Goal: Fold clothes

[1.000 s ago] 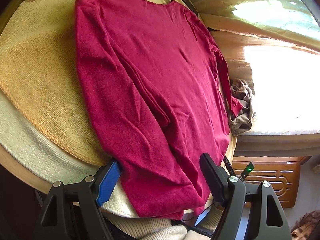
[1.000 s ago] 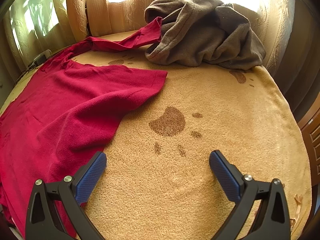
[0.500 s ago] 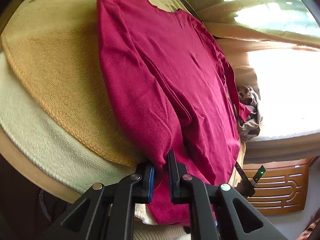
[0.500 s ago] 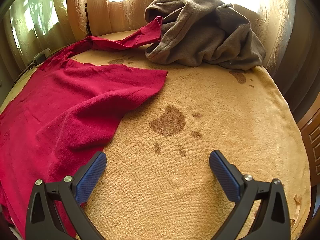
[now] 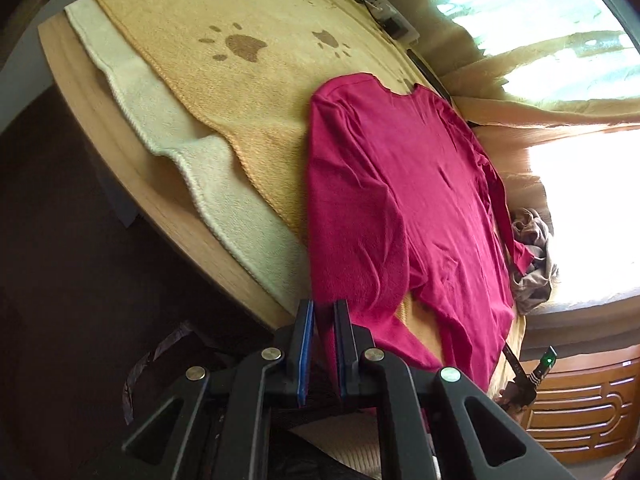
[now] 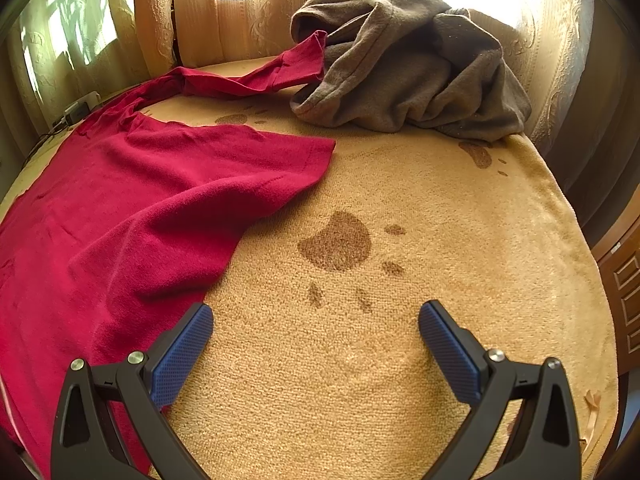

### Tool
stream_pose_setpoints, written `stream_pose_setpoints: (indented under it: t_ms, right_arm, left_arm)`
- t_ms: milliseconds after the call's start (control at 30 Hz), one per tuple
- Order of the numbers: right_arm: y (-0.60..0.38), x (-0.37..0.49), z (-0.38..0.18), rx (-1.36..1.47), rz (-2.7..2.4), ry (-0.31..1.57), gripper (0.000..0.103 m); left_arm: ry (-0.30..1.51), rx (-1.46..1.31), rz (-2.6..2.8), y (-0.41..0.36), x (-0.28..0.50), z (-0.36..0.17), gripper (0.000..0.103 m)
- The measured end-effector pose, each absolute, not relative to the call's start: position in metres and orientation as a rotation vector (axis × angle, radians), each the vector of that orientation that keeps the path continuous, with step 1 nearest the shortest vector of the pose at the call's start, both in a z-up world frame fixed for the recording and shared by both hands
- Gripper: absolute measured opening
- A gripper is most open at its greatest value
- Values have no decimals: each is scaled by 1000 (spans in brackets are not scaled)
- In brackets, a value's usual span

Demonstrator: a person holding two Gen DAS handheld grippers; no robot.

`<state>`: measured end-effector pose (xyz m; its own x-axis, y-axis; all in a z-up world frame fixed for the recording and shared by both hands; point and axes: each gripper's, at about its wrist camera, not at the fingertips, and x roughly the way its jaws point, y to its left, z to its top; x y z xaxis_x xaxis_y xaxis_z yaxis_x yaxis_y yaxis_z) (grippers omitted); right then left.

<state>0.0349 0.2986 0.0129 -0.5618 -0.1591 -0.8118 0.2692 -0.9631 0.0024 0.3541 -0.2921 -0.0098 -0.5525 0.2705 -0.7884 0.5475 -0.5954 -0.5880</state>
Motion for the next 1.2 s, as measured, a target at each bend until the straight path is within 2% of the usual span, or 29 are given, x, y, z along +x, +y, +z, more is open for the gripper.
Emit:
stream_pose_setpoints:
  t_ms: [167,333,433,600,900,1000,1133,1200]
  right_arm:
    - [299,35,13,1321,-2574,183,103]
    - [299,34,14,1321,-2574,185,103]
    - [300,34,14,1321,-2573,185,103]
    - [300,34,14,1321,-2573,185,103]
    - [301,33,14,1321,-2572,187,103]
    - [301,32,13,1320,-2571,187,103]
    - [302,32,13,1318,-2569,185,103]
    - [307,33,15,1304,-2570,149,103]
  left_arm:
    - [1120,1293,-2271,-307,358,11,11]
    - [1116,1207,-2539,-287,323,46,11]
    - [1120,1293,-2689,-255,277,47,11]
    - [1155,1558,-2623,-232,212,4,11]
    - [1164,1579,-2438,-280,283,-25,11]
    - [1077,1594,-2423,-283,293,-21,6]
    - [916,1626,-2417,-278,288,-14,5]
    - [908,1638,-2413,-279,282,-10,5]
